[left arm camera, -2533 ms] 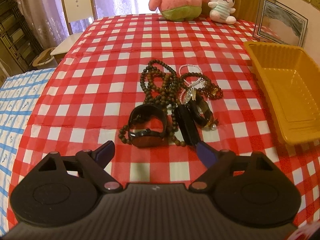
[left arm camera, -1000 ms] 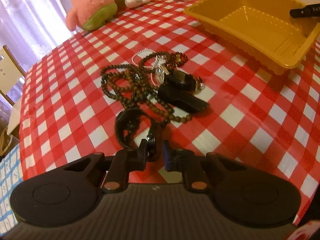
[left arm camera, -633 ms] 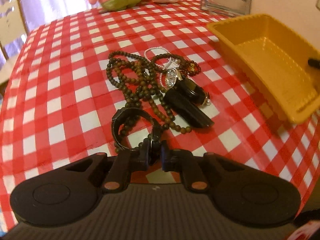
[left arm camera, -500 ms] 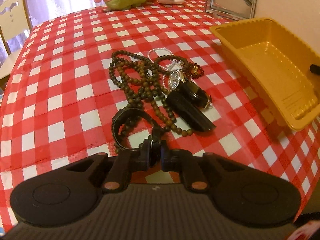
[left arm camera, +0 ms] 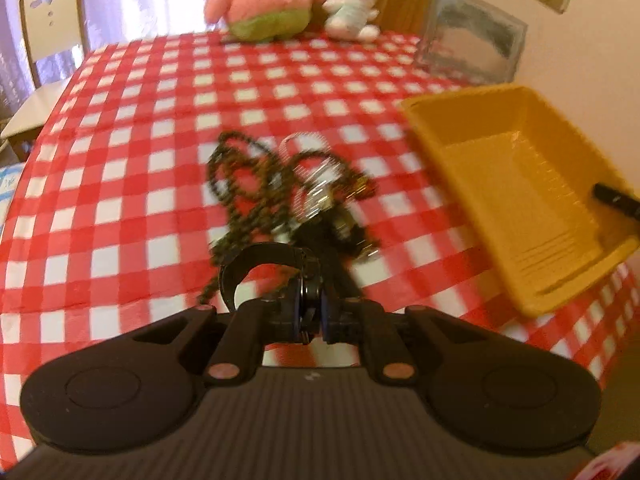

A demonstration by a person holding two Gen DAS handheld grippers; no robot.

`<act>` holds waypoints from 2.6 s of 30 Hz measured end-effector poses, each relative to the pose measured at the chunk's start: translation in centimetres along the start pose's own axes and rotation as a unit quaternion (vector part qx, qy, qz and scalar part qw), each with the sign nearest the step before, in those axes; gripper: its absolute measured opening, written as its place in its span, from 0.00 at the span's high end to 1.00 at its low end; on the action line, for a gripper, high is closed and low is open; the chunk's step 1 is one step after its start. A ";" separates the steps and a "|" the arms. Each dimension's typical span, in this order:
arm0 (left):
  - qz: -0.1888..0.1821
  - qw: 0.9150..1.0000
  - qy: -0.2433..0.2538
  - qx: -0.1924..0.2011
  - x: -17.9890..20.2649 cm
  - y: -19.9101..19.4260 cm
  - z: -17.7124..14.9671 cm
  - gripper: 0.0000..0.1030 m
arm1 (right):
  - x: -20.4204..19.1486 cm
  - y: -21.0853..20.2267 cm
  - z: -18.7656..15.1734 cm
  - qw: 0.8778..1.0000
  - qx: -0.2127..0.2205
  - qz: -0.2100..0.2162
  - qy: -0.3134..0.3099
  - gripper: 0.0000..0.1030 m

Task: Organize jewelry
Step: 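Carry the black watch into the orange tray and open the left tool, then grasp the black rectangular item from the pile with the left tool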

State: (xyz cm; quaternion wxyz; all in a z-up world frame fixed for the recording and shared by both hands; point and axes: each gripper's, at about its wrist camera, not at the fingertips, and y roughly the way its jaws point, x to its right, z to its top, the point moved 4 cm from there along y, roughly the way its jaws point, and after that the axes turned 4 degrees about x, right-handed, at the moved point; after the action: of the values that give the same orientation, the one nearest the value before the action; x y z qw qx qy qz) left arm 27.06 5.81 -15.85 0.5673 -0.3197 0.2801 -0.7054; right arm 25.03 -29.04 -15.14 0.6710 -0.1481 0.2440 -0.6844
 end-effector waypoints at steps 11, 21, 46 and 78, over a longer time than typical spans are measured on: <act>-0.106 0.994 -0.003 0.039 8.5 -1.2 2.9 0.91 | -0.2 0.3 0.1 1.000 -0.003 0.020 -0.011 0.96; -0.168 0.986 0.006 0.016 14.9 3.2 2.3 0.91 | -0.7 0.0 0.3 0.999 0.017 0.011 -0.048 0.96; -0.195 0.979 -0.038 0.050 12.7 1.8 2.6 0.84 | -1.5 0.3 -1.4 0.996 0.029 -0.001 -0.086 0.96; -0.018 0.998 -0.018 0.059 1.9 0.4 -0.7 0.84 | -3.4 -0.7 -1.7 0.989 0.100 -0.015 -0.104 0.96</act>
State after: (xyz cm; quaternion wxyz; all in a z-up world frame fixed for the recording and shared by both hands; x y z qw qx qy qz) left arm 26.50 3.88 -16.35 0.5771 -0.3038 0.2220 -0.7248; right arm 23.73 -25.49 -15.73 0.6940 -0.1543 0.1006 -0.6960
